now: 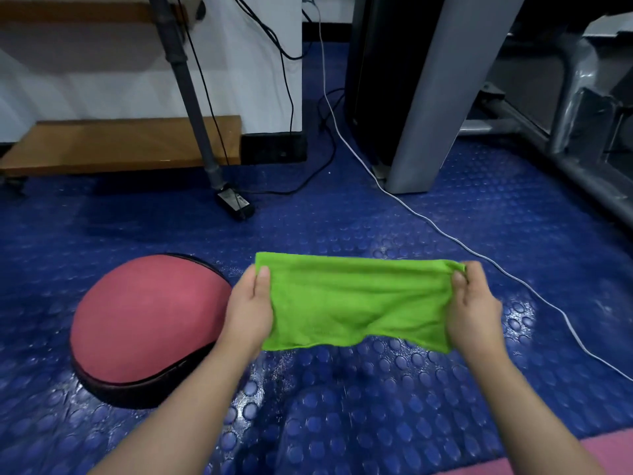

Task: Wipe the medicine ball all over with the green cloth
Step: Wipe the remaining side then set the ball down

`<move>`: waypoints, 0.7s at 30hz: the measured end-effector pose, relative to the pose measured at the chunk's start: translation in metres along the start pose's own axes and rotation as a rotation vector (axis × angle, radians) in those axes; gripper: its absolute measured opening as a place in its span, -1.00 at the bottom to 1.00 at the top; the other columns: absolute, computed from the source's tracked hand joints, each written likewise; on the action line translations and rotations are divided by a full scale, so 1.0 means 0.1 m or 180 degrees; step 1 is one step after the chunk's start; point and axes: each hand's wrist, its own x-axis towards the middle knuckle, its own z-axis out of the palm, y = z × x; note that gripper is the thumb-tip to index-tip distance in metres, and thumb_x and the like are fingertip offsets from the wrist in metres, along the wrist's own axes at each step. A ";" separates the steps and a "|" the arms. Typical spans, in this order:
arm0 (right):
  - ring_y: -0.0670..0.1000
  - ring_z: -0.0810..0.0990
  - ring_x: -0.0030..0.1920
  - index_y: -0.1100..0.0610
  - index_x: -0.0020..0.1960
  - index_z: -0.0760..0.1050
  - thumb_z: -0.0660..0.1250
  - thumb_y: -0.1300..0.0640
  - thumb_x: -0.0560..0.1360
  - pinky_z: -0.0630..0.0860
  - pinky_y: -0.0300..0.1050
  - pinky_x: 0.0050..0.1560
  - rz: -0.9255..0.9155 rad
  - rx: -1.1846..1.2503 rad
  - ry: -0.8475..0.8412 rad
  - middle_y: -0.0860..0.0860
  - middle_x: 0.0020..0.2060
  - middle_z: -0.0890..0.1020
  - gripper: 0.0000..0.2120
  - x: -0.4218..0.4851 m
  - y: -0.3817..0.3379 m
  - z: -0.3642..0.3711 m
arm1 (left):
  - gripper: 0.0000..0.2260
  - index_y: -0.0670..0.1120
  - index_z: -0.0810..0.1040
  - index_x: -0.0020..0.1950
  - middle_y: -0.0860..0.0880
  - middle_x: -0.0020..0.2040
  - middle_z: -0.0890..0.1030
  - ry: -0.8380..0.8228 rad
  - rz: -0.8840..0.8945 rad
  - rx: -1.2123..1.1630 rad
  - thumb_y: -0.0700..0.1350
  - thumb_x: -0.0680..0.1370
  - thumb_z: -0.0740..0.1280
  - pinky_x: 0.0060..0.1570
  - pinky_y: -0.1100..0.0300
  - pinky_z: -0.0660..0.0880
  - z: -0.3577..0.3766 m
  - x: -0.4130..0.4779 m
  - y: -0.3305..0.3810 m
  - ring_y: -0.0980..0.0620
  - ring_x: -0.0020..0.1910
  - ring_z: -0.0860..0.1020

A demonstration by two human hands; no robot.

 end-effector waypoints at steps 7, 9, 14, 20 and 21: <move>0.09 0.71 -0.27 0.24 -0.09 0.64 0.42 0.01 0.43 0.63 -0.05 -0.37 0.1740 0.2936 -0.1627 0.15 -0.19 0.71 -0.73 0.06 0.02 -0.33 | -0.66 -0.14 0.56 0.01 -0.19 -0.11 0.69 -0.0439 -0.0894 -0.0736 0.10 0.67 0.17 -0.18 -0.08 0.64 0.00 0.01 0.16 -0.17 -0.15 0.68; 0.12 0.71 -0.09 0.22 -0.04 0.69 0.66 0.06 0.09 0.66 0.04 -0.18 0.1521 0.3670 -0.2025 0.19 0.00 0.69 -0.51 0.04 0.07 -0.37 | -0.72 -0.20 0.55 0.02 -0.15 -0.25 0.69 -0.0793 -0.1696 -0.1596 0.01 0.65 0.23 -0.43 0.12 0.60 0.01 -0.01 0.21 -0.05 -0.35 0.67; 0.08 0.70 -0.13 0.14 0.30 0.49 0.32 0.29 0.44 0.64 -0.02 -0.27 0.1450 0.3971 -0.1862 0.12 0.01 0.68 -0.57 0.02 0.15 -0.21 | -0.65 -0.13 0.56 0.21 -0.14 0.00 0.69 -0.1420 -0.1936 -0.2473 -0.21 0.42 0.36 -0.12 0.13 0.63 -0.04 -0.07 0.12 -0.04 -0.17 0.69; 0.10 0.70 -0.24 0.16 0.32 0.43 0.10 0.38 0.58 0.62 0.00 -0.38 0.1694 0.3192 -0.1246 0.11 -0.11 0.71 -0.63 0.11 0.36 -0.01 | -0.66 0.04 0.49 0.35 -0.08 0.08 0.70 -0.1453 -0.1943 -0.1859 -0.26 0.64 0.18 -0.17 0.06 0.57 0.04 -0.14 0.00 -0.08 -0.09 0.66; 0.10 0.69 -0.22 0.15 0.32 0.43 0.13 0.39 0.56 0.60 -0.06 -0.40 0.1560 0.3040 -0.1267 0.11 -0.07 0.70 -0.62 0.11 0.33 0.00 | -0.66 0.06 0.48 0.37 -0.06 0.09 0.70 -0.1458 -0.1914 -0.1754 -0.24 0.66 0.15 -0.20 0.06 0.57 0.08 -0.16 0.00 -0.06 -0.10 0.66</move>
